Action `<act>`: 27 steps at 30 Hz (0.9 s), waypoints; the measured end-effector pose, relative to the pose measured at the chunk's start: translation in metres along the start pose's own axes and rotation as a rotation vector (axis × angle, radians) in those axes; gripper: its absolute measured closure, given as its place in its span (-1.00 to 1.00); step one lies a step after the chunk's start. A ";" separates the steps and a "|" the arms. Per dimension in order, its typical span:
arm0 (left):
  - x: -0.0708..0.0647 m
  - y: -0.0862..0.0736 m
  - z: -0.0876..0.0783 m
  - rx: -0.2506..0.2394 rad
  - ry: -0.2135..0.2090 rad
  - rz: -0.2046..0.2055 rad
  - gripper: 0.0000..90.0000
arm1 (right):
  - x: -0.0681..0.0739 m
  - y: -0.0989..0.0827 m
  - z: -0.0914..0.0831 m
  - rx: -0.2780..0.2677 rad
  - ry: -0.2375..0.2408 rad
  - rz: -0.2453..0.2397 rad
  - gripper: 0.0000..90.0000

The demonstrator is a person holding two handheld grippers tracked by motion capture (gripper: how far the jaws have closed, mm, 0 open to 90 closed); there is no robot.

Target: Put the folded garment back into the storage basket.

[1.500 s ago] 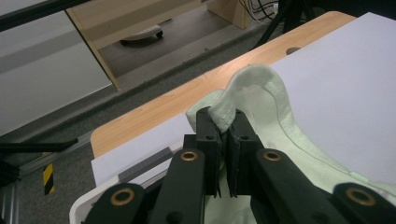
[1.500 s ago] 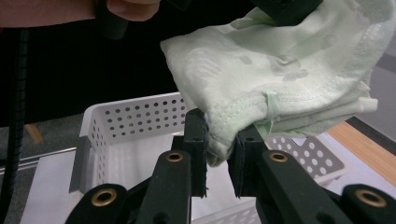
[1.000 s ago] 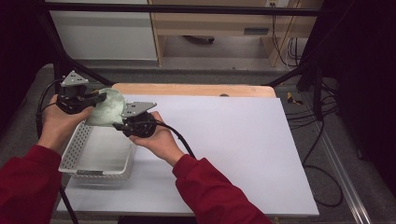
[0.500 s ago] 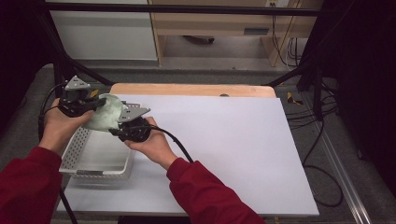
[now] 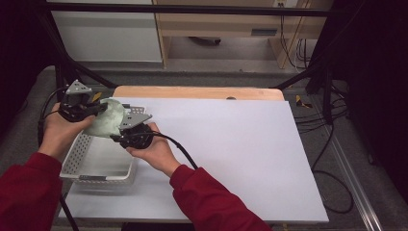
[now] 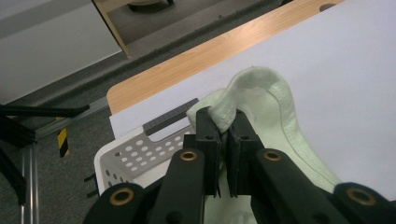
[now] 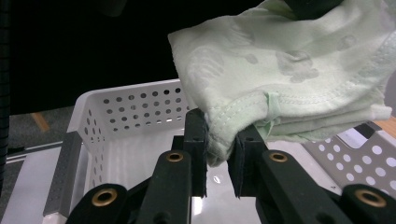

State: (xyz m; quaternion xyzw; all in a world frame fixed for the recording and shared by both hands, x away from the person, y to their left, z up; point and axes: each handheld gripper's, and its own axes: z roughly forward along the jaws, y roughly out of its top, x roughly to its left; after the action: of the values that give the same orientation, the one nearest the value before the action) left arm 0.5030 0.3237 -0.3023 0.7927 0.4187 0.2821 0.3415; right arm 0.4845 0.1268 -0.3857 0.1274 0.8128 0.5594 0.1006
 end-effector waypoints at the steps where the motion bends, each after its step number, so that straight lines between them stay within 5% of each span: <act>1: 0.000 0.000 0.000 0.000 0.000 0.000 0.88 | 0.000 0.000 0.000 0.000 0.001 -0.001 0.77; 27: 0.003 -0.010 0.006 0.038 -0.005 -0.005 0.88 | 0.003 -0.006 0.005 0.027 0.016 -0.006 0.77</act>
State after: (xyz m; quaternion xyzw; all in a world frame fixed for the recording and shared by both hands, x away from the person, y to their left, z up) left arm 0.5044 0.3285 -0.3131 0.7986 0.4253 0.2714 0.3280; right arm 0.4823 0.1301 -0.3930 0.1219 0.8215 0.5490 0.0942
